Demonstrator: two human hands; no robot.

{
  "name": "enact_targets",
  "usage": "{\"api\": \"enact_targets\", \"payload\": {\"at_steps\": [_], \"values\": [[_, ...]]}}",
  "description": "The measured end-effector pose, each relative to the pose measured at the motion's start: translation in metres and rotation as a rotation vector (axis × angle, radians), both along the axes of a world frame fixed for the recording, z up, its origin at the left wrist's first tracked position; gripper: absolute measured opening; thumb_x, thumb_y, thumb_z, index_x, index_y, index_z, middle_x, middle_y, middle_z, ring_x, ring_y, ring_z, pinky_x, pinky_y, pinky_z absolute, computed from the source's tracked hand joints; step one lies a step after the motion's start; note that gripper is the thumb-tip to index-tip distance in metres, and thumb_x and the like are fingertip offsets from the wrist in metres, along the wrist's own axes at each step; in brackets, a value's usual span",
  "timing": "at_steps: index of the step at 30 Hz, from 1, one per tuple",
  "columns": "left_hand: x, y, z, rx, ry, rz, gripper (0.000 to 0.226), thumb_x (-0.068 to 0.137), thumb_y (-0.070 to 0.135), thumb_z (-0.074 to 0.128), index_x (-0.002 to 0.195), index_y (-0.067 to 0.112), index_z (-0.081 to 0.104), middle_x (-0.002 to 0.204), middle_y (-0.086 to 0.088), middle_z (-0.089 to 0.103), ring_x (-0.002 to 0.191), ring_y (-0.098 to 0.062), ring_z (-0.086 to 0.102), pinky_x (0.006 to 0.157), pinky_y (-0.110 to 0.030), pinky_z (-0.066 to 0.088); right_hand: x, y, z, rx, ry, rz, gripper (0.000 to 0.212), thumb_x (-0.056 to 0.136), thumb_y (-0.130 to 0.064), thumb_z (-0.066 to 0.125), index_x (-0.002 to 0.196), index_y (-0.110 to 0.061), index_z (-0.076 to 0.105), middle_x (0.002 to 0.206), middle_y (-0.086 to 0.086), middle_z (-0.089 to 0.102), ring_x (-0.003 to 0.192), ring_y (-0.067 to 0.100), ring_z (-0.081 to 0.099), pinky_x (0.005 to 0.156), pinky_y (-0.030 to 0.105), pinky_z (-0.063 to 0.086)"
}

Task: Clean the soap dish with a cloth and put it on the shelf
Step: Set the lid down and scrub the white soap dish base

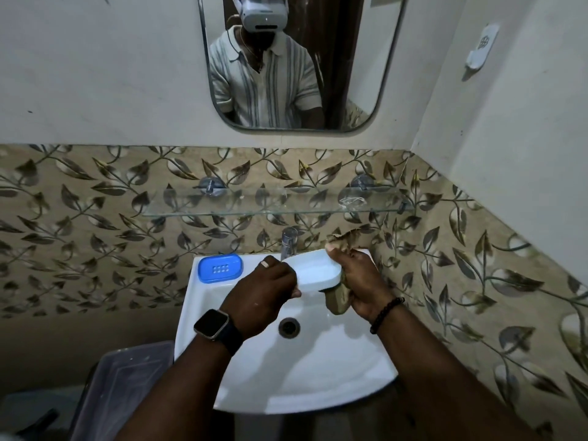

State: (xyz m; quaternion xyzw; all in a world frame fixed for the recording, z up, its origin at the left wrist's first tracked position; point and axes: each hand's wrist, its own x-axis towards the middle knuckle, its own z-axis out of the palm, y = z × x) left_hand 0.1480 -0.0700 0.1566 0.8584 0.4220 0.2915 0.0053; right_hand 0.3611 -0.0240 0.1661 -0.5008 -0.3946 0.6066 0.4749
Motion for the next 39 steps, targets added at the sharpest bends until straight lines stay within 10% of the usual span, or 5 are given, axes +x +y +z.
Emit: {"api": "enact_targets", "payload": {"at_steps": [5,10,24,36,39], "values": [[-0.008,0.003,-0.016,-0.062,-0.424,0.119,0.018,0.091,0.034,0.07,0.106,0.023,0.07,0.141,-0.004,0.049,0.127,-0.021,0.054,0.092,-0.029,0.052,-0.002,0.001,-0.01,0.05,-0.124,-0.024,0.016,0.097,-0.019,0.066,0.096,-0.004,0.071,0.092,0.023,0.075,0.072,0.039,0.074,0.062,0.053,0.062],[-0.001,0.003,-0.011,-0.483,-0.929,-0.017,0.06,0.086,0.026,0.079,0.135,0.047,0.051,0.132,0.02,0.06,0.111,-0.003,0.063,0.075,-0.013,0.056,-0.001,-0.002,-0.017,0.168,-0.402,-0.062,0.022,0.093,-0.034,0.065,0.084,-0.014,0.069,0.074,0.008,0.07,0.053,0.032,0.071,0.05,0.036,0.058],[-0.013,0.005,-0.031,-0.418,-0.547,0.042,0.094,0.061,0.06,0.088,0.142,0.042,0.044,0.132,0.036,0.053,0.116,0.003,0.055,0.087,-0.01,0.046,0.005,0.0,-0.03,0.224,-0.686,-0.017,0.017,0.092,-0.034,0.068,0.088,-0.018,0.071,0.086,0.014,0.07,0.06,0.025,0.069,0.048,0.036,0.061],[-0.013,0.009,-0.043,-0.337,-0.639,0.153,0.074,0.062,0.06,0.086,0.128,0.047,0.055,0.126,0.028,0.06,0.115,-0.004,0.058,0.084,-0.01,0.046,0.024,0.031,-0.054,-0.097,-0.009,-0.447,0.041,0.098,-0.042,0.061,0.095,-0.002,0.073,0.05,0.006,0.049,0.049,0.023,0.047,0.052,0.036,0.049],[-0.014,0.012,-0.049,-0.354,-0.647,0.168,0.076,0.062,0.062,0.086,0.129,0.045,0.054,0.127,0.027,0.061,0.117,-0.005,0.059,0.086,-0.016,0.048,0.036,0.042,-0.07,-0.155,-0.024,-0.54,0.035,0.103,-0.04,0.053,0.1,-0.009,0.07,0.085,0.005,0.071,0.08,0.026,0.063,0.079,0.036,0.055]]}}
